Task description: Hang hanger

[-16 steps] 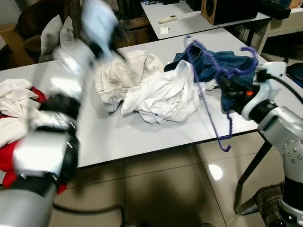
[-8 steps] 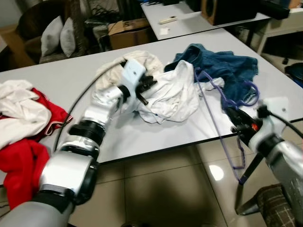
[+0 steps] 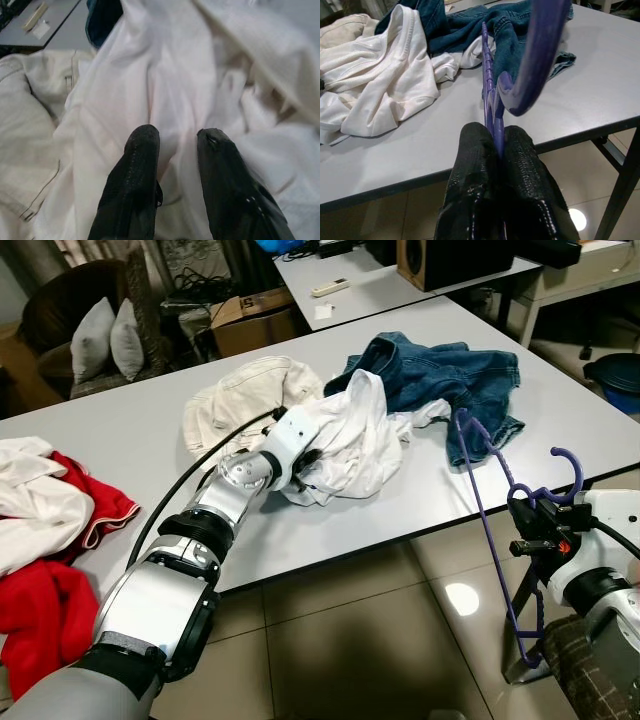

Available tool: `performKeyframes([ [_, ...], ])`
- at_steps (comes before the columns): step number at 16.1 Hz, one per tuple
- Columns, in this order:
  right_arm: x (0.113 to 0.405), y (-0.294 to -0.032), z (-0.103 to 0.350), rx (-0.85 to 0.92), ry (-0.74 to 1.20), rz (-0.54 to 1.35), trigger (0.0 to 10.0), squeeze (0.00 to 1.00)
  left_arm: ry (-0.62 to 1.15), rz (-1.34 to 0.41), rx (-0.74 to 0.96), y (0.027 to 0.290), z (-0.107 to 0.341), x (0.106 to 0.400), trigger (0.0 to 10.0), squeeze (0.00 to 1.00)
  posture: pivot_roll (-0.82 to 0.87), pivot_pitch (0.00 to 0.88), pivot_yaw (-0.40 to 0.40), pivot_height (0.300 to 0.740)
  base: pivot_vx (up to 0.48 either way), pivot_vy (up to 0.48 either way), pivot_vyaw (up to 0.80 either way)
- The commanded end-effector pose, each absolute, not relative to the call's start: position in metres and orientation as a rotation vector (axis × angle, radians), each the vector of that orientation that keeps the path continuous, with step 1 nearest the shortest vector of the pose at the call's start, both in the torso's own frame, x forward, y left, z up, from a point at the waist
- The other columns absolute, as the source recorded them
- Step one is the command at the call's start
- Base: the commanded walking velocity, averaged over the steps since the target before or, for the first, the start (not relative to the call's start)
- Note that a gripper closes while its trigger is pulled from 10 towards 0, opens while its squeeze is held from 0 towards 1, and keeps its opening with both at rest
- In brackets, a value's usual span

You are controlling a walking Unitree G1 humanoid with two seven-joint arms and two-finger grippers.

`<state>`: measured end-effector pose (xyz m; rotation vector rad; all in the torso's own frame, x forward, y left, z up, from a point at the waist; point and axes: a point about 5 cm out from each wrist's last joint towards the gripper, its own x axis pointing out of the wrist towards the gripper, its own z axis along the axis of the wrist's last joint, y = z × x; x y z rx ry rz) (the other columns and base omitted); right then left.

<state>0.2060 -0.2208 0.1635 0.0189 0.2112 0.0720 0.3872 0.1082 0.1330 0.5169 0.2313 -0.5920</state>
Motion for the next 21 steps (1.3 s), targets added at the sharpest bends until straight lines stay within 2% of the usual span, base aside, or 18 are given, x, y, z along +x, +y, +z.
performKeyframes([
  [1, 0.206, -0.214, 0.170, 0.010, 0.179, 0.093, 10.0, 0.00, 0.262, -0.535, 0.558, 0.124, 0.131, 0.389, 10.0, 0.00, -0.21, 0.000, 0.242, 0.740, 0.000, 0.000, 0.00],
  [2, 0.207, -0.213, 0.170, 0.009, 0.176, 0.103, 10.0, 0.00, 0.262, -0.517, 0.562, 0.127, 0.132, 0.389, 8.5, 0.00, -0.20, 0.000, 0.238, 0.740, 0.000, 0.000, 0.00],
  [3, 0.208, -0.211, 0.170, 0.004, 0.177, 0.116, 10.0, 0.00, 0.264, -0.498, 0.570, 0.130, 0.132, 0.390, 1.9, 0.00, -0.20, 0.000, 0.235, 0.740, 0.000, 0.000, 0.00],
  [4, 0.208, -0.210, 0.170, 0.000, 0.180, 0.128, 10.0, 0.00, 0.273, -0.486, 0.580, 0.133, 0.132, 0.390, 0.0, 0.00, -0.20, 0.000, 0.232, 0.740, 0.000, 0.000, 0.00],
  [8, 0.212, -0.207, 0.171, -0.009, 0.178, 0.156, 10.0, 0.00, 0.355, -0.545, 0.594, 0.136, 0.117, 0.383, 0.0, 0.00, -0.19, 0.000, 0.217, 0.740, 0.000, 0.000, 0.00],
  [12, 0.215, -0.206, 0.172, -0.015, 0.174, 0.169, 10.0, 0.00, 0.335, -0.547, 0.549, 0.136, 0.119, 0.384, 0.0, 0.00, -0.19, 0.000, 0.213, 0.740, 0.000, 0.000, 0.00],
  [15, 0.217, -0.206, 0.173, -0.012, 0.165, 0.162, 10.0, 0.00, 0.264, -0.498, 0.342, 0.136, 0.136, 0.391, 0.0, 0.00, -0.19, 0.000, 0.212, 0.740, 0.000, 0.000, 0.00],
  [17, 0.218, -0.207, 0.173, -0.006, 0.160, 0.156, 10.0, 0.00, 0.157, -0.455, 0.110, 0.136, 0.161, 0.399, 0.0, 0.00, -0.18, 0.000, 0.210, 0.740, 0.000, 0.000, 0.00],
  [19, 0.219, -0.207, 0.173, 0.001, 0.155, 0.159, 10.0, 0.00, 0.074, -0.441, -0.046, 0.137, 0.184, 0.406, 0.0, 0.00, -0.18, 0.000, 0.209, 0.740, 0.000, 0.000, 0.00],
  [21, 0.218, -0.202, 0.174, -0.005, 0.154, 0.207, 10.0, 0.00, -0.008, -0.431, -0.132, 0.139, 0.206, 0.411, 0.0, 0.00, -0.17, 0.000, 0.210, 0.740, 0.000, 0.000, 0.00],
])
